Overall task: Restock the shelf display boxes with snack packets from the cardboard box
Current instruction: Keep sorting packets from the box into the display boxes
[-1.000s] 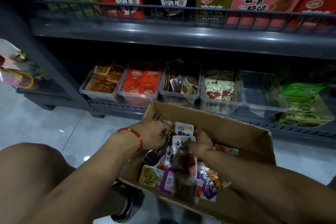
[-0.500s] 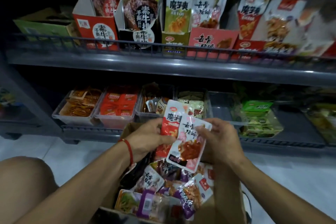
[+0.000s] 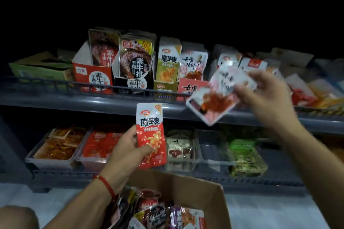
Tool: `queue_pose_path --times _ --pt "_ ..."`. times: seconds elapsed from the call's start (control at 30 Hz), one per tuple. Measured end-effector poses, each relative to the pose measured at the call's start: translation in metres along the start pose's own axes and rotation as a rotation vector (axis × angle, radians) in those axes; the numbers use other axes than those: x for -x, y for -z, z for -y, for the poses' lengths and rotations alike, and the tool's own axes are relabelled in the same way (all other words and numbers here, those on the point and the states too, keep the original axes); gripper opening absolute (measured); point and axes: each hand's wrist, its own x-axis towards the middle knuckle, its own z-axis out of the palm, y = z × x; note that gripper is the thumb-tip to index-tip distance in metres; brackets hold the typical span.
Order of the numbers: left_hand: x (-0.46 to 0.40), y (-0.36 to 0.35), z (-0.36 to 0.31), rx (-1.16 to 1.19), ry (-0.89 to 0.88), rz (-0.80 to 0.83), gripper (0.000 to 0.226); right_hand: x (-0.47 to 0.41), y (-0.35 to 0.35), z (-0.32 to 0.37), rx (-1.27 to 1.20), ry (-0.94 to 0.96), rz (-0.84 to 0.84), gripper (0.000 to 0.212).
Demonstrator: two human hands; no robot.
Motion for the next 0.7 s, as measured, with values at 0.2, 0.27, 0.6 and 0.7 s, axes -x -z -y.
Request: queue_pose_path --times 0.2,0.27,0.6,0.7 --pt "-0.003 0.007 -0.004 0.044 0.005 -0.014 0.052 -0.098 -0.016 0.048 0.207 0.239 -0.197 0.023" --pt "-0.004 0.011 -0.007 0.049 -0.002 -0.015 0.053 -0.116 -0.031 0.046 0.291 0.236 -0.144 0.027" --pt "-0.003 0.018 -0.012 -0.007 0.012 0.016 0.054 -0.126 -0.087 0.007 0.693 0.223 0.056 0.034" --pt "-0.004 0.019 -0.012 -0.016 0.023 0.014 0.052 -0.128 -0.085 0.001 0.838 0.345 0.081 0.046"
